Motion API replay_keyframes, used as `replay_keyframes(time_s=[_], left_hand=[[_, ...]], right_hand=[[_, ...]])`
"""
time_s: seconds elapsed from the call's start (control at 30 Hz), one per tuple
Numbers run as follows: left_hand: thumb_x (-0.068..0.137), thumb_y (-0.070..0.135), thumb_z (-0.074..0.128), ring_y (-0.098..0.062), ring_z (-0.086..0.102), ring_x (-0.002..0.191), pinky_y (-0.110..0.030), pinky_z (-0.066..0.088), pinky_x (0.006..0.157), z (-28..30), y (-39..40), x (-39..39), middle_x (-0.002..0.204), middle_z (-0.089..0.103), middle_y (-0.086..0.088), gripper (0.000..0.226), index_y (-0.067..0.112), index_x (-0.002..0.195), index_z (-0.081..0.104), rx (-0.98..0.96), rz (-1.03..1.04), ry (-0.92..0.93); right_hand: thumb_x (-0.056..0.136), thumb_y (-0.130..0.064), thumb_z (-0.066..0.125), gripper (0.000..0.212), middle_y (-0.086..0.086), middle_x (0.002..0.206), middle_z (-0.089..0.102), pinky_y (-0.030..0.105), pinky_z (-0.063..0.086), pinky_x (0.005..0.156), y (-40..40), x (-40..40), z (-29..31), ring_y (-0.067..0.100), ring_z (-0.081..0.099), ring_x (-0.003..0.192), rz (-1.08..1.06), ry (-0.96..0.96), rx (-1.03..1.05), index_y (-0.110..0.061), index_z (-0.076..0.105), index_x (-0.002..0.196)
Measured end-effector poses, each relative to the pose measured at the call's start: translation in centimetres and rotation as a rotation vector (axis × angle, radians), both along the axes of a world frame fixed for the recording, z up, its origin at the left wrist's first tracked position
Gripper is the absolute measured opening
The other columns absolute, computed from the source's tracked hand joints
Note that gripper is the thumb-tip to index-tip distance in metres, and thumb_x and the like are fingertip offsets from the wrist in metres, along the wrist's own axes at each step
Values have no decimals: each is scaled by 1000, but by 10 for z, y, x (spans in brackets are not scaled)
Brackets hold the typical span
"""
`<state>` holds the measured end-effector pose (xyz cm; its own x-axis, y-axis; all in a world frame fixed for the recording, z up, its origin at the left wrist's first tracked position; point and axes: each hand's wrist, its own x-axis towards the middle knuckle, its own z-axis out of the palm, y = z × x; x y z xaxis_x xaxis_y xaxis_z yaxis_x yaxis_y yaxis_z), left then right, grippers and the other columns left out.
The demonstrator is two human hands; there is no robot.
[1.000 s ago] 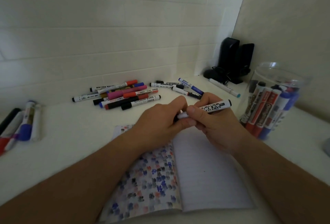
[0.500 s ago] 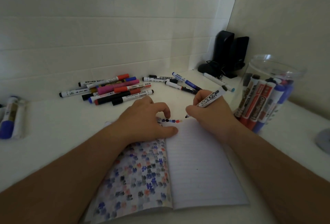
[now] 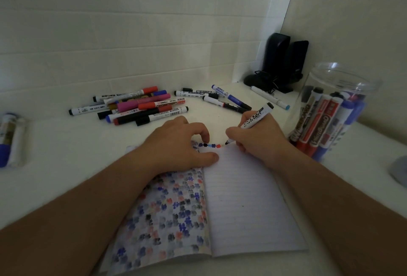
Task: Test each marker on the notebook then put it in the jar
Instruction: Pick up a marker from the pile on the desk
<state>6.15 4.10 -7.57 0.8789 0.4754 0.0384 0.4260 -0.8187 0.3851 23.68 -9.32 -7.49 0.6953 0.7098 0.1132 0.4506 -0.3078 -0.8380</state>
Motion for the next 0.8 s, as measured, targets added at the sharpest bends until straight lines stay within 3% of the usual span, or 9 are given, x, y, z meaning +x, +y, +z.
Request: replay_keyframes(time_s=[0.2,0.3,0.43,0.63,0.8], left_hand=[[72,82,65,-10,50,103,-38,49,91,0,0,0,105,45,15,46,53,107,54,-5,2,5],[72,81,65,-10,50,102,-38,49,91,0,0,1,104,45,15,46,53,107,54,-7,4,6],[72,82,65,-9,50,100,-37,49,89,-2,1,0,104,45,15,47,53,107,54,-3,4,-4],[73,81,65,-9,50,100,-36,48,89,-2,0,0,104,45,16,45,53,107,54,-1,3,-5],[72,82,64,-9,50,101,-37,49,90,-1,0,0,105,45,16,46,53,107,54,-6,7,1]], right_hand=[[75,-19,75,22,10,61,57,36,46,55,1,-4,0,17,50,54,3,-91,-44,-6,58,73],[75,-18,74,24,4,62,49,35,41,54,1,-3,-1,17,46,56,-9,-94,-41,-12,50,71],[78,-15,74,23,5,61,55,28,46,51,-1,-2,-1,12,50,48,-5,-34,-20,-13,52,72],[77,-18,77,27,9,63,54,35,44,56,-2,-3,-2,18,49,56,34,-61,-20,0,56,74],[76,-18,74,25,3,63,46,33,40,55,1,-3,-3,16,43,59,10,-95,-29,-13,49,72]])
